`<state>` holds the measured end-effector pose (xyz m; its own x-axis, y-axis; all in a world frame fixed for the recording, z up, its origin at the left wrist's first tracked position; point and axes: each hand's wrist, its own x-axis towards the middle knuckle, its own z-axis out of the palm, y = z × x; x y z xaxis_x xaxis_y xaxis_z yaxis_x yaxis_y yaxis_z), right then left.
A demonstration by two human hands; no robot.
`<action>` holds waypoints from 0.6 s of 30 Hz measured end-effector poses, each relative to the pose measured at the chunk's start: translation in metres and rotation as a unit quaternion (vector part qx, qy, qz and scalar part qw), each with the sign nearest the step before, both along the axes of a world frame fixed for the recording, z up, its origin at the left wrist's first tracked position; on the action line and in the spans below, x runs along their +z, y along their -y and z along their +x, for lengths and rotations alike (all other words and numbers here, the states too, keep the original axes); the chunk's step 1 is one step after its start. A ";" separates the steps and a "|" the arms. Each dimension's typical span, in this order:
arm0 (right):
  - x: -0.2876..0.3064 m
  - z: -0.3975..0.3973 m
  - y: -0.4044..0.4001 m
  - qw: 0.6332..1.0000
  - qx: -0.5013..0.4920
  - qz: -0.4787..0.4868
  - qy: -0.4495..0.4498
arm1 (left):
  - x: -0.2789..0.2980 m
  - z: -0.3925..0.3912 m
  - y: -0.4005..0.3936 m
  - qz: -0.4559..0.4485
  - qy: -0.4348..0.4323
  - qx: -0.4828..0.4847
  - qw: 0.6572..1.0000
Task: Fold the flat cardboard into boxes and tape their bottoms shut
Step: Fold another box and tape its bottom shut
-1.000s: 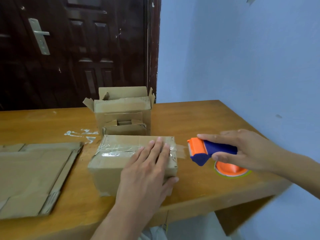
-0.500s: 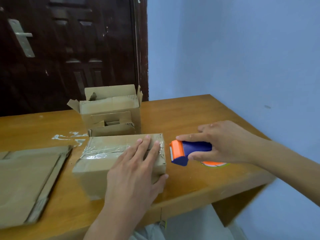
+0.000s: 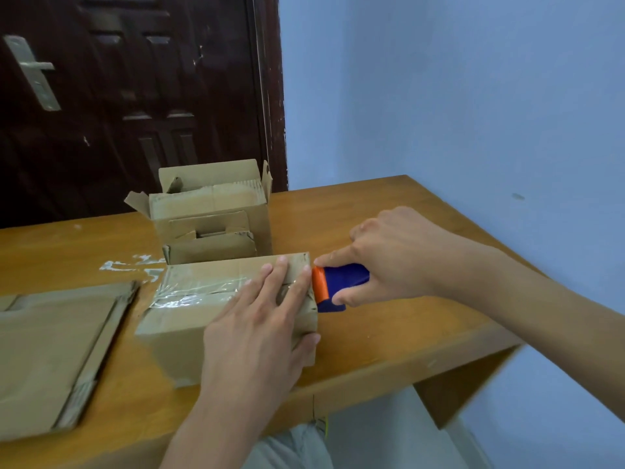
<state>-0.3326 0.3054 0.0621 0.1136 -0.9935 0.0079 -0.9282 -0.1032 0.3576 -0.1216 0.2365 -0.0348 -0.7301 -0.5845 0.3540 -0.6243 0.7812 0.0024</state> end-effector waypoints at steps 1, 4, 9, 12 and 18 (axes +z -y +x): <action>-0.002 0.002 0.002 1.000 0.011 -0.003 -0.012 | 0.001 0.000 -0.002 0.000 0.005 0.001 1.000; -0.029 0.016 0.008 0.996 0.048 0.039 -0.063 | 0.000 0.002 -0.003 -0.001 0.005 0.000 1.000; -0.042 0.014 0.007 0.999 -0.002 0.037 -0.025 | 0.006 0.000 -0.005 0.001 0.007 -0.013 1.000; -0.042 0.011 0.006 0.999 -0.008 0.040 -0.020 | 0.011 0.003 -0.001 -0.025 0.031 -0.015 0.999; -0.047 0.006 0.001 0.998 -0.035 0.049 0.026 | 0.025 -0.009 0.023 -0.076 0.086 -0.116 0.987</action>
